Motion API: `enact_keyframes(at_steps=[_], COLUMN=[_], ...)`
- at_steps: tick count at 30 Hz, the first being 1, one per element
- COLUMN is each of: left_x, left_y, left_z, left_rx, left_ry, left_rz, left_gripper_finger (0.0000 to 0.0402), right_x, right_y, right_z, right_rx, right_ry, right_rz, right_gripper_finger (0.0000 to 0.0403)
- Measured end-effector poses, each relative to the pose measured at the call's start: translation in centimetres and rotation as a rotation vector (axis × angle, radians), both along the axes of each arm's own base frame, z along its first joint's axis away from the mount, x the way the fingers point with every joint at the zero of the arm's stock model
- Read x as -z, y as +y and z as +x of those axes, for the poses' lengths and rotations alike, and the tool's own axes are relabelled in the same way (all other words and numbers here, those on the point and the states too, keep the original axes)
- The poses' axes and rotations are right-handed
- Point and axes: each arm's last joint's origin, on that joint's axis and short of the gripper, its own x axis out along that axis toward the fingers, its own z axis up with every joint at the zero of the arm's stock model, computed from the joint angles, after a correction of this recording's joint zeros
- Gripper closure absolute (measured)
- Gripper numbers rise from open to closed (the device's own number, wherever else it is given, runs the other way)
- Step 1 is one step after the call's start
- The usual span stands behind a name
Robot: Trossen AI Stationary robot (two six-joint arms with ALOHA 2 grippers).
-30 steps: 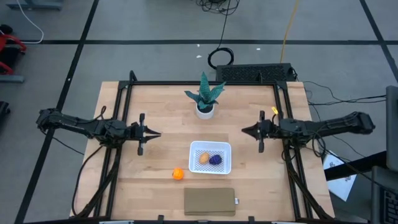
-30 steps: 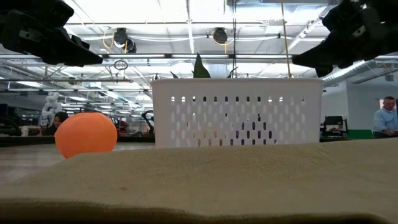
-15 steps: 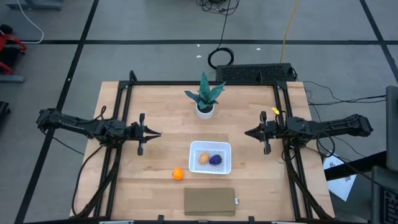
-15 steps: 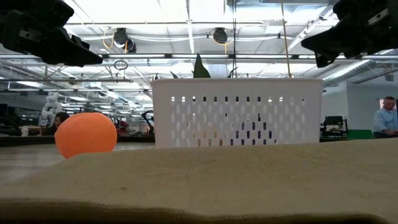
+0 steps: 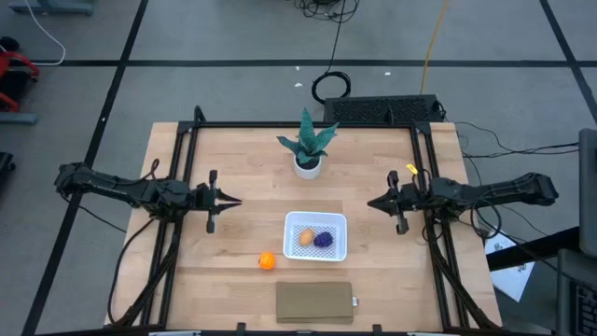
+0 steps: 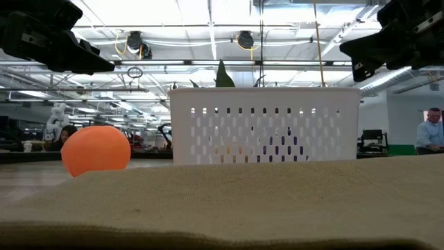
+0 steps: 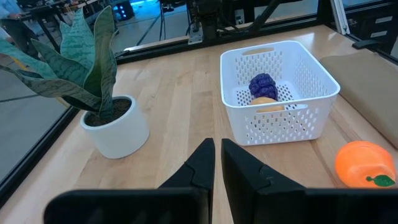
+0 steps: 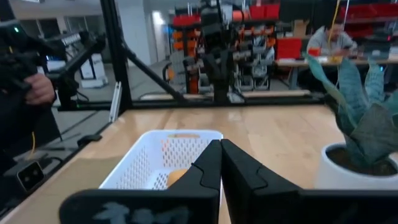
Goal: Pick and placing Produce into tupperware
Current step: Put the orange into the white basket
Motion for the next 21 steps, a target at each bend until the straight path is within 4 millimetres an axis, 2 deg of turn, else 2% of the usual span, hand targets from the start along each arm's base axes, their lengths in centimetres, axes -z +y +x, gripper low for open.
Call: enact_keyframes(at_steps=[21], left_x=[0.09], left_y=[0.0], left_z=[-0.02], left_rx=[-0.002], left_ry=[0.009], left_rz=[-0.005], left_gripper_finger=[0.0369], right_x=[0.0], right_y=[-0.13], right_z=[-0.49], right_rx=[0.033], right_ry=[-0.097], right_rz=[-0.062], right_gripper_finger=[0.0403])
